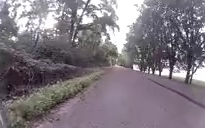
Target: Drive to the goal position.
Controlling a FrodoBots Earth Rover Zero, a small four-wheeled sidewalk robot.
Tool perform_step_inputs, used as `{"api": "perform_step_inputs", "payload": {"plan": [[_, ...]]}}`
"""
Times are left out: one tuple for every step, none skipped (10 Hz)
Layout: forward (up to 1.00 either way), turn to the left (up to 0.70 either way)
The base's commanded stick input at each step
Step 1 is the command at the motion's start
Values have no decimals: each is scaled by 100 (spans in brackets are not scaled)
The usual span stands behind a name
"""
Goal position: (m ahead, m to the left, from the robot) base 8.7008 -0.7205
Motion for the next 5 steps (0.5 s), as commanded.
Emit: {"api": "perform_step_inputs", "payload": {"plan": [[70,-24],[70,-27],[70,-29],[70,-14],[70,-6]]}}
